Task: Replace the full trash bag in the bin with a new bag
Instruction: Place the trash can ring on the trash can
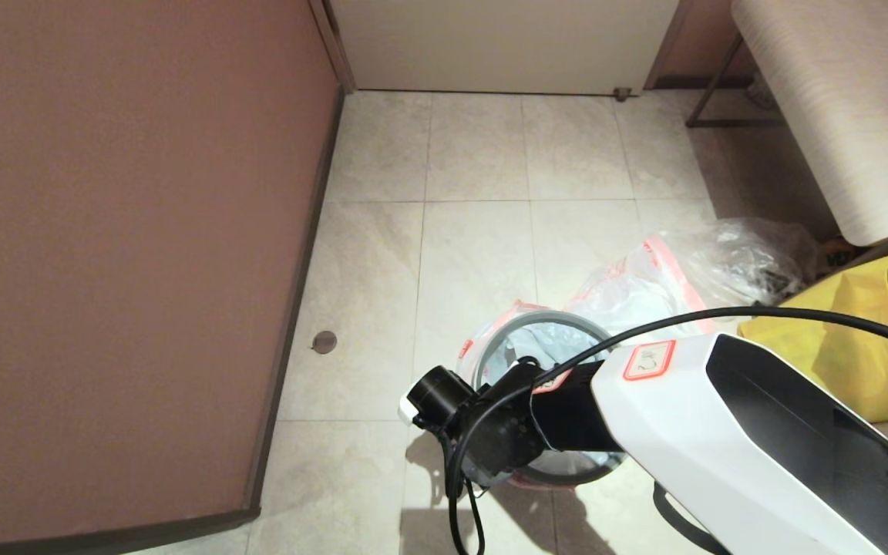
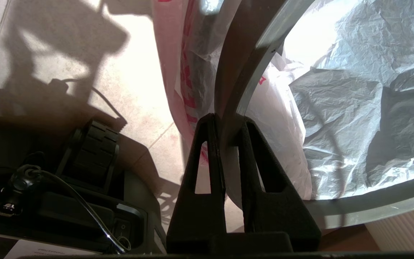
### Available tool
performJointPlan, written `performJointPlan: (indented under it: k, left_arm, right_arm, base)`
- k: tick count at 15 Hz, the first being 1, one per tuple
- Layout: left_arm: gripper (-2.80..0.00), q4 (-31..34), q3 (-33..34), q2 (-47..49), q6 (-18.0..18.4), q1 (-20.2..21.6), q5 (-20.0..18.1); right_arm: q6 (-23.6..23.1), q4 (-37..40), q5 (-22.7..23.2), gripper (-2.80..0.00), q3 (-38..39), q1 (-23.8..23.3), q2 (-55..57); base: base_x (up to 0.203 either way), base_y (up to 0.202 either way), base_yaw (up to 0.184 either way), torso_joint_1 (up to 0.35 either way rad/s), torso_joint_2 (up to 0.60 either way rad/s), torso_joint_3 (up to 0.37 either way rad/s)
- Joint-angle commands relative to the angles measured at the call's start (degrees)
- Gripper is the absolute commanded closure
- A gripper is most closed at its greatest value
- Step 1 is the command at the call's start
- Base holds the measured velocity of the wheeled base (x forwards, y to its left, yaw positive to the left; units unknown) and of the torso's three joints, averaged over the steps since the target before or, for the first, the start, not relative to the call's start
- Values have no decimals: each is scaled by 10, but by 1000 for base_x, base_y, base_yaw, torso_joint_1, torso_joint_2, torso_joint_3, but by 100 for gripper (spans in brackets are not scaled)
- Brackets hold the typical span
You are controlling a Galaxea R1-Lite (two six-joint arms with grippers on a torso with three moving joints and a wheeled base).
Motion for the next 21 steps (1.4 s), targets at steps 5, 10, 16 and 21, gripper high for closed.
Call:
performJointPlan:
  k: [5,10,16,21]
  left_arm:
    - [0,0,0,1,0,0,0]
    - [0,0,0,1,0,1,0]
    - [0,0,0,1,0,0,0]
    - [0,0,0,1,0,0,0]
  right_arm:
    - [0,1,0,0,-1,8,2]
    - [-1,-1,0,0,-9,12,22]
    - [-22,1,-2,0,-56,10,51]
    - [-26,0,1,0,-67,-1,60]
  base:
    - [0,0,0,0,0,0]
    - [0,0,0,0,0,0]
    - [0,0,0,0,0,0]
    - [0,0,0,0,0,0]
